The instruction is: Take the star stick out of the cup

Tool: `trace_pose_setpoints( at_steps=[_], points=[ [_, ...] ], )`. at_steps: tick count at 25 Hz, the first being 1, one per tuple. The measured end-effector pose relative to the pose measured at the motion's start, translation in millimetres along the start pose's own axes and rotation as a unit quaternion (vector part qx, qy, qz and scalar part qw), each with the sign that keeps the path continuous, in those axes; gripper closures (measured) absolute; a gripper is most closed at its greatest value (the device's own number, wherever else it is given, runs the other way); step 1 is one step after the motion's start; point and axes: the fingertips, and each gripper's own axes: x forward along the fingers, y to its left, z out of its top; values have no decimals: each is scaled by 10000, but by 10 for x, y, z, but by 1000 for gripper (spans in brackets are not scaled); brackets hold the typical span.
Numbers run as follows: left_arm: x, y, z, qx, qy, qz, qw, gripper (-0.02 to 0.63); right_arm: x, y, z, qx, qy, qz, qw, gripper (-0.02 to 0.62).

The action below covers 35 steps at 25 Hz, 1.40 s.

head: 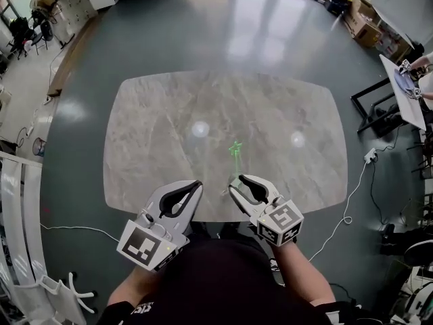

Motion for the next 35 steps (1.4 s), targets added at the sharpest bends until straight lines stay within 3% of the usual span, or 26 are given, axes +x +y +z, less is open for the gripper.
trace_pose_setpoints(
  at_steps=[10,21,27,31,35],
  points=[
    [199,-77,-161,146,253,-32,9996,604,279,-382,-270,-105,360,-58,9993,389],
    [211,-29,-271,32,367,99,9993,604,639,-770,-501,-8,702,-457,9965,390],
    [204,24,-298,-31,415,208,9989,604,697,-891,-630,-238,922,-679,9931,473],
    [210,28,-296,-70,399,227,9989,604,692,-896,-614,-376,906,-697,9927,565],
    [234,39,-254,-73,351,190,9992,604,664,-828,-484,-409,767,-608,9944,575]
  ],
)
